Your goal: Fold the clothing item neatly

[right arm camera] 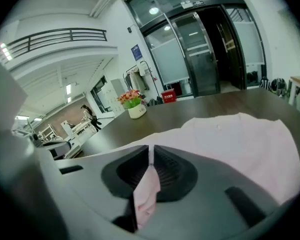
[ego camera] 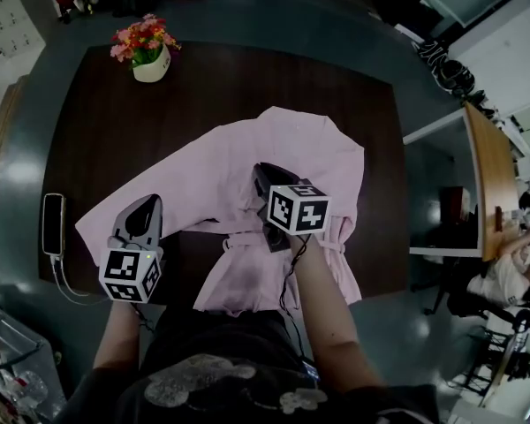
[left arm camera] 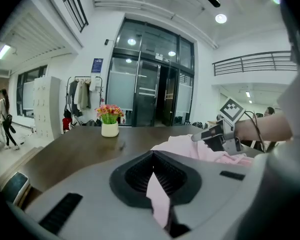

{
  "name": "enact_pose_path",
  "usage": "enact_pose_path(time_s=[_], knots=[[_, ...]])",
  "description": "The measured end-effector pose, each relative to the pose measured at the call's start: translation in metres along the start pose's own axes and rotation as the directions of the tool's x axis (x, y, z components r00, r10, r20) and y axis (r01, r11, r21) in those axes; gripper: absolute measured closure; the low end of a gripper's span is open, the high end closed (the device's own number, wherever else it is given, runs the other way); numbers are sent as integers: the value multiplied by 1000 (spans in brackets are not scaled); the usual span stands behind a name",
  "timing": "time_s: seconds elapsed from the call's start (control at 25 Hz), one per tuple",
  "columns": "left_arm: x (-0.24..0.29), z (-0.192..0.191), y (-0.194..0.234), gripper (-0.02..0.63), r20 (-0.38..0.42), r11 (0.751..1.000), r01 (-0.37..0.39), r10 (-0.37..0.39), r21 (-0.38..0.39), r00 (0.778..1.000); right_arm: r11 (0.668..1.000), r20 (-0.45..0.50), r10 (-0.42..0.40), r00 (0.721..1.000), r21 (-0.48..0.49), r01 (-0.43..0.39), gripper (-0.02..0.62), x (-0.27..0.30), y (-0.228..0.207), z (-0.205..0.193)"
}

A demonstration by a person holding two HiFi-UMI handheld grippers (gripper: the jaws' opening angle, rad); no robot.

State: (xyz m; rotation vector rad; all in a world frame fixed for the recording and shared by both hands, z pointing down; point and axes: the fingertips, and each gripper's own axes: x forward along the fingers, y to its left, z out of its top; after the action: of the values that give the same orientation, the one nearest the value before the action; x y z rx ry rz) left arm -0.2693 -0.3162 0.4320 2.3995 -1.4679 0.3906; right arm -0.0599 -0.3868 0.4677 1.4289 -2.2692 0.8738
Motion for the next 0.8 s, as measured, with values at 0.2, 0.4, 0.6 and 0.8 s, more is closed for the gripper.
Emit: enact_pose_path(time_s=[0.2,0.4,0.6,0.8], knots=[[-6,0,40,595,-6,1000,23,-23,-6,1000,999,27,52,998,-1,-52,532,41,40,12],[-11,-4,65,596,-14,999,40,-40,2,999,997,80,-62,995,52,58,532,26,34,8],[-15,-7,67,596,-15,997,76,-76,-9,997,988,-46,-147,988,49,149,532,18,23,-39],[-15,-19,65,596,-39,992,127,-127,-5,991,999,-236,-38,971,-45,28,564,39,62,-80]])
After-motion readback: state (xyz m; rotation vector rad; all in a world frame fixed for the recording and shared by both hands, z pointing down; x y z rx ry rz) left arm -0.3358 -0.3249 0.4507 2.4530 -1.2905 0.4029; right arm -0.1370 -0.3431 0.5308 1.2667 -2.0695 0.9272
